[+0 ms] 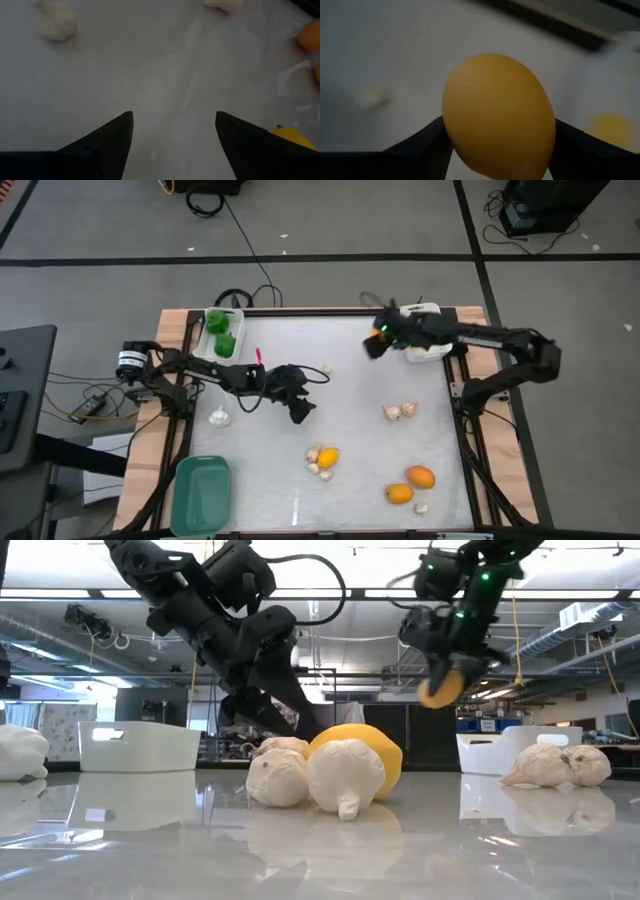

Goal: Sort produce into baskets
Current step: Put the yellow lemon into the right white bin

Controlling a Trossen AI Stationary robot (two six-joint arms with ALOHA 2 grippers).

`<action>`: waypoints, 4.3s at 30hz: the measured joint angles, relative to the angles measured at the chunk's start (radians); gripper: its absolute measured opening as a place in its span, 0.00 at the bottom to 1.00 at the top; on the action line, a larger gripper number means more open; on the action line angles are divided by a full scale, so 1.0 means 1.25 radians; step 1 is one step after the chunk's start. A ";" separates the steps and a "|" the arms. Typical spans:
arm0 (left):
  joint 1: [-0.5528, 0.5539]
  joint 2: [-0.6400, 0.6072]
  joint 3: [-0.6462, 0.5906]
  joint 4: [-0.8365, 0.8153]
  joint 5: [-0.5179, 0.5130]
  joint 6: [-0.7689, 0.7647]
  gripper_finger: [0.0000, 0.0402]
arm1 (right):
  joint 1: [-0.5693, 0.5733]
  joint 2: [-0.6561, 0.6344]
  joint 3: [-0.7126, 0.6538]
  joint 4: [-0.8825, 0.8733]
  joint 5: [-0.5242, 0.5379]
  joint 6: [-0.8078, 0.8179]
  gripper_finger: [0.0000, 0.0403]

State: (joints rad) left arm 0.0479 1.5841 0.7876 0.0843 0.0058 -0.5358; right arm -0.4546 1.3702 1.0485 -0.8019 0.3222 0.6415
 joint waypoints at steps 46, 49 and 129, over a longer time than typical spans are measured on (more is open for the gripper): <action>-0.002 0.000 0.000 -0.008 0.009 0.154 0.72 | -0.172 -0.092 -0.001 0.057 -0.158 0.140 0.90; -0.002 0.000 0.000 -0.010 0.010 0.162 0.72 | -0.104 -0.111 -0.001 0.086 -0.200 0.169 0.90; -0.252 0.346 0.376 -0.180 -0.035 -0.001 0.64 | 0.794 -0.115 -0.111 0.039 0.033 0.688 0.75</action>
State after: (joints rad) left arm -0.2673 2.0167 1.2569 -0.1401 -0.0385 -0.5369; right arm 0.5377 1.2259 0.9092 -0.7535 0.3631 1.5013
